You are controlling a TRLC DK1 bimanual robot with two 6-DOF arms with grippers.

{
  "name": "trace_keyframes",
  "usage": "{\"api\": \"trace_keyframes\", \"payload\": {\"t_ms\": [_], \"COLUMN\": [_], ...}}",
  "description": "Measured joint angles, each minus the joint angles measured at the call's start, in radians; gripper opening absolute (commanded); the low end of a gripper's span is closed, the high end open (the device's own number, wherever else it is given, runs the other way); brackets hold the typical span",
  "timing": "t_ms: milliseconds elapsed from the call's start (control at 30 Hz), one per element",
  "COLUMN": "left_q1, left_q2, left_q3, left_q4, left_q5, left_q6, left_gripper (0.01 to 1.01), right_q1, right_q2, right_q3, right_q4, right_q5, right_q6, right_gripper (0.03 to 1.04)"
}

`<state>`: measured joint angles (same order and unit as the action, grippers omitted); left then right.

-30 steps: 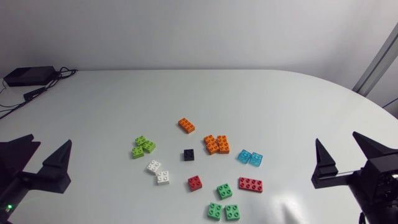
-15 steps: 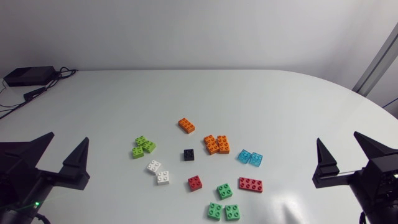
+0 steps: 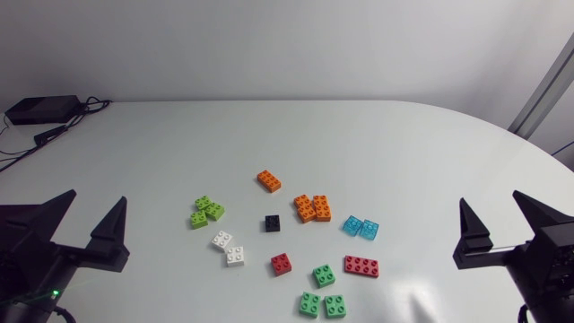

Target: Separate the duplo bricks

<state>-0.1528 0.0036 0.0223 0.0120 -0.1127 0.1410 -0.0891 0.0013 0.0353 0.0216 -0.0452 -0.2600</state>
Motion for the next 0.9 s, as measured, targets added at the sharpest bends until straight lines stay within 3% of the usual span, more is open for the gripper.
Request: {"api": "trace_keyframes", "payload": {"t_ms": [367, 900], "left_q1": [0.114, 0.147], "left_q2": [0.000, 0.000], "left_q3": [0.000, 0.000], "left_q4": [0.001, 0.001], "left_q5": [0.000, 0.000], "left_q6": [0.023, 0.023], "left_gripper": [0.989, 0.989], "right_q1": [-0.023, 0.031], "right_q2": [0.000, 0.000], "right_q3": [0.000, 0.000], "right_q4": [0.000, 0.000], "right_q5": [0.000, 0.005], "right_q6": [0.050, 0.124], "right_gripper": [0.99, 0.99]}}
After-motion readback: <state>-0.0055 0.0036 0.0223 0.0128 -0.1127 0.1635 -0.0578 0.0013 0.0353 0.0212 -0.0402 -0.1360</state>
